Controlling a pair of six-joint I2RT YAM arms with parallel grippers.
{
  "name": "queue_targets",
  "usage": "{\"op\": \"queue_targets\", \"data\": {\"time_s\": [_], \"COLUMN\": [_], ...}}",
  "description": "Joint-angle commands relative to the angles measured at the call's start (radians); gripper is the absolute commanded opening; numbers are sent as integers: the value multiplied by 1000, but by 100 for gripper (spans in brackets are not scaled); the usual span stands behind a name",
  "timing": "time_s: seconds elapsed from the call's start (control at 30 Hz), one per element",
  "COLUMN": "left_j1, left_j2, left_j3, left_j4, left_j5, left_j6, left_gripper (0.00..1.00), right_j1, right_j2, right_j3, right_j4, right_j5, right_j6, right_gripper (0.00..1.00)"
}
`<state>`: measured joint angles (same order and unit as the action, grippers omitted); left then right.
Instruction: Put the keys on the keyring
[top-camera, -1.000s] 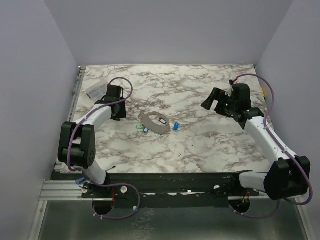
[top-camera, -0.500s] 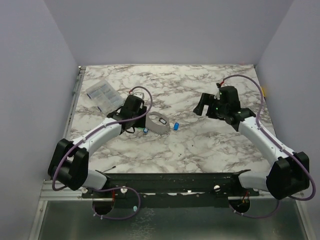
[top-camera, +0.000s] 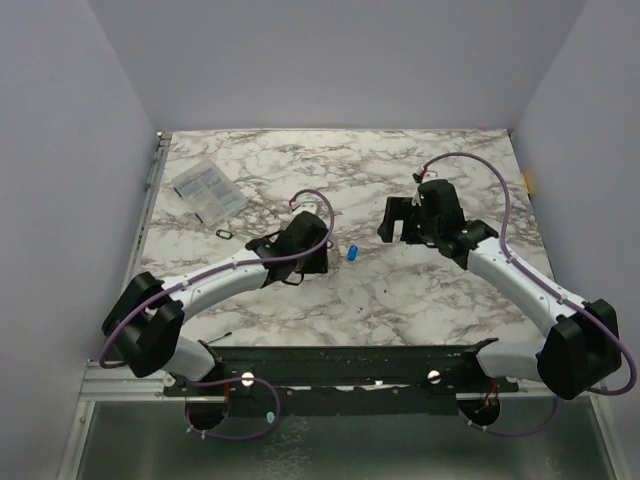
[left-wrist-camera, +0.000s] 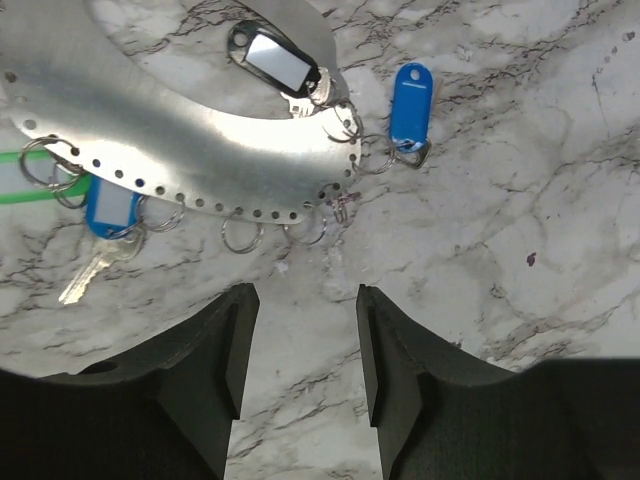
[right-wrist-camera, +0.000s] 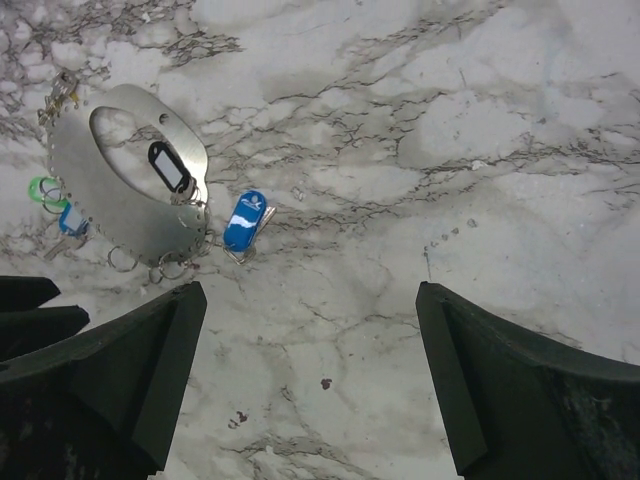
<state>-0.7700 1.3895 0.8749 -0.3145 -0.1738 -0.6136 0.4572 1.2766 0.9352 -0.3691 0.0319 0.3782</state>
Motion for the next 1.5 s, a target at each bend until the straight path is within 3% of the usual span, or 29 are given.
{"op": "queue_targets", "data": {"time_s": [0.0,0.27,0.43,1.07,1.27,1.33,1.4,1.47], "left_j1": [-51,-80,-86,-91,-91,-92,-91,-91], "left_j2": [113,272,341,415,430,435,439,436], "left_j3": [98,179,222,248,260,262,266,264], "left_j4": [23,21,24,24,23,22,23,23], "left_j5": [-58,-95,-99,-150,-156,-156,-156,-156], "left_j6": [-147,-162,-139,-110,-96,-94,-87,-83], "left_gripper": [51,51,43,31,24,16,0,0], "right_j1": [4,4,5,5,4,4,4,5], "right_j2": [-42,-104,-106,-82,-73,-72,-72,-73], "right_j3": [0,-27,-34,-35,-35,-35,-35,-36], "right_j4": [-53,-68,-77,-74,-74,-75,-76,-76], "right_j5": [99,149,126,87,85,84,86,87], "right_j6": [26,8,3,3,4,4,4,4], "right_gripper": [98,99,99,99,99,99,99,99]}}
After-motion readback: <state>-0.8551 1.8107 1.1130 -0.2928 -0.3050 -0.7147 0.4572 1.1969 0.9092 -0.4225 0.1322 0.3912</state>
